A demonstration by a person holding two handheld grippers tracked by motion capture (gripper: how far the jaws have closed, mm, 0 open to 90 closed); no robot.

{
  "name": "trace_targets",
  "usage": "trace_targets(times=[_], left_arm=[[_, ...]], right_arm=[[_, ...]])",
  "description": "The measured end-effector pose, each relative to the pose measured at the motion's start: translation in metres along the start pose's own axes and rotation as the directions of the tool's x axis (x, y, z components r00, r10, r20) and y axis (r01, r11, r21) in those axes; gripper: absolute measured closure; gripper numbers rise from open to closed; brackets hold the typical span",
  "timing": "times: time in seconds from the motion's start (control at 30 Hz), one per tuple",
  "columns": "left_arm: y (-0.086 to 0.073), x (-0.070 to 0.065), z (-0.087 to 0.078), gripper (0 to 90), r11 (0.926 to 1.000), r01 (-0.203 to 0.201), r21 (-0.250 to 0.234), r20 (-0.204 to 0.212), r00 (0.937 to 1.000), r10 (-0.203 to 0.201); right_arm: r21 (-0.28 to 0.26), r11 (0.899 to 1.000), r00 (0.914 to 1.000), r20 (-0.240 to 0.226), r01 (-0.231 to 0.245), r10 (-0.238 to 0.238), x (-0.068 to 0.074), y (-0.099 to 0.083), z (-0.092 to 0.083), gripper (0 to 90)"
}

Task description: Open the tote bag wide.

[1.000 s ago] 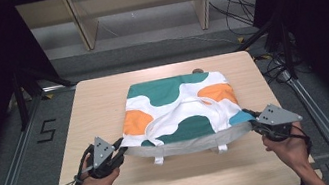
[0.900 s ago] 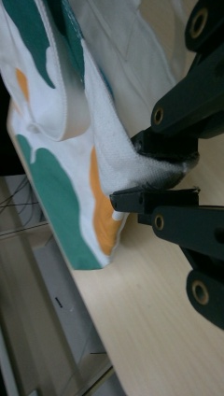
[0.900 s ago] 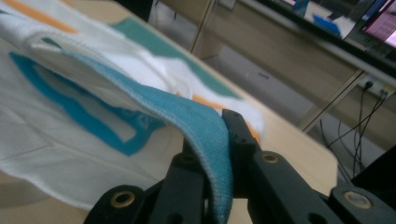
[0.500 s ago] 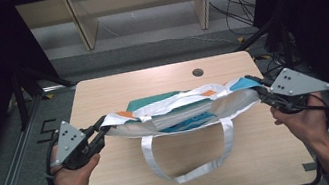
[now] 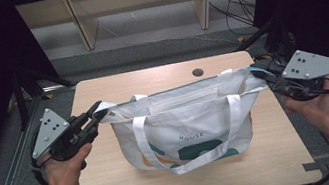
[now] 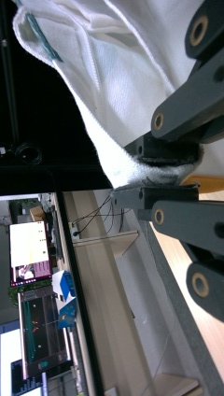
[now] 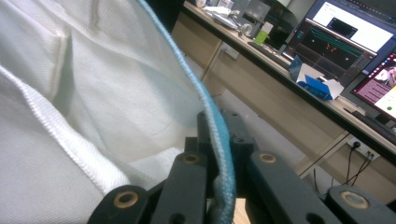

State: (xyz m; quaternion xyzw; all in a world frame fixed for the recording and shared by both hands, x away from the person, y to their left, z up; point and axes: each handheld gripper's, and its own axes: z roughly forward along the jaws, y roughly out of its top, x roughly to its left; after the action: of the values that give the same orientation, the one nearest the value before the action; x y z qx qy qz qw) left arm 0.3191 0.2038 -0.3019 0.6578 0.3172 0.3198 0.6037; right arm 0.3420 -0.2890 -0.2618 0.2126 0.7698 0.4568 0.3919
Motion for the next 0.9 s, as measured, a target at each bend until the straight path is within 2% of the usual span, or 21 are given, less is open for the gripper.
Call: trace_targets(times=[0.07,0.17,0.3,0.37,0.4,0.43,0.47,0.57,0.63,0.8,0.9], left_arm=[[-0.003,0.002,0.004,81.0,1.0000,0.001,0.010,-0.010,0.9999,-0.001],[-0.007,0.007,0.010,80.9,0.9995,0.011,0.029,-0.031,0.9995,-0.010],[-0.014,0.007,0.013,80.7,0.9979,0.050,0.041,-0.011,0.9987,-0.049],[-0.017,0.008,0.012,80.6,0.9973,0.052,0.051,-0.010,0.9986,-0.052],[-0.019,0.008,0.013,80.6,0.9981,0.040,0.047,-0.013,0.9991,-0.040],[-0.022,0.007,0.013,80.6,0.9966,0.063,0.054,-0.008,0.9980,-0.062],[-0.023,0.007,0.013,80.5,0.9963,0.065,0.057,-0.008,0.9979,-0.065],[-0.025,0.008,0.015,80.3,0.9954,0.072,0.062,-0.005,0.9974,-0.072],[-0.028,0.008,0.017,80.2,0.9947,0.071,0.075,-0.002,0.9975,-0.071],[-0.035,0.007,0.021,79.7,0.9921,0.074,0.102,0.002,0.9972,-0.075],[-0.039,0.008,0.022,79.4,0.9882,0.064,0.139,0.005,0.9979,-0.065]], right_arm=[[-0.003,1.000,0.9998,0.009,0.016,-0.016,-0.002,-0.002,0.003,87.9],[0.026,1.000,0.9999,0.010,0.011,-0.011,-0.001,-0.004,0.010,87.9],[0.024,1.000,1.0000,0.008,-0.003,0.003,-0.005,-0.011,0.017,87.8],[0.034,0.999,0.9998,-0.002,-0.018,0.018,-0.004,-0.013,0.019,87.8],[0.031,0.999,0.9999,0.005,-0.010,0.009,-0.004,-0.014,0.020,87.8],[0.031,0.999,0.9999,0.009,-0.008,0.008,-0.004,-0.015,0.020,87.8],[0.035,0.999,0.9999,0.001,-0.017,0.017,-0.003,-0.016,0.021,87.8],[0.031,1.000,1.0000,0.000,-0.004,0.004,-0.003,-0.019,0.021,87.8],[0.034,0.999,0.9996,-0.001,-0.027,0.027,-0.002,-0.023,0.021,87.8],[0.037,0.998,0.9988,-0.008,-0.048,0.048,-0.001,-0.031,0.022,87.7],[0.050,0.998,0.9997,0.001,-0.024,0.024,0.001,-0.034,0.025,87.7]])
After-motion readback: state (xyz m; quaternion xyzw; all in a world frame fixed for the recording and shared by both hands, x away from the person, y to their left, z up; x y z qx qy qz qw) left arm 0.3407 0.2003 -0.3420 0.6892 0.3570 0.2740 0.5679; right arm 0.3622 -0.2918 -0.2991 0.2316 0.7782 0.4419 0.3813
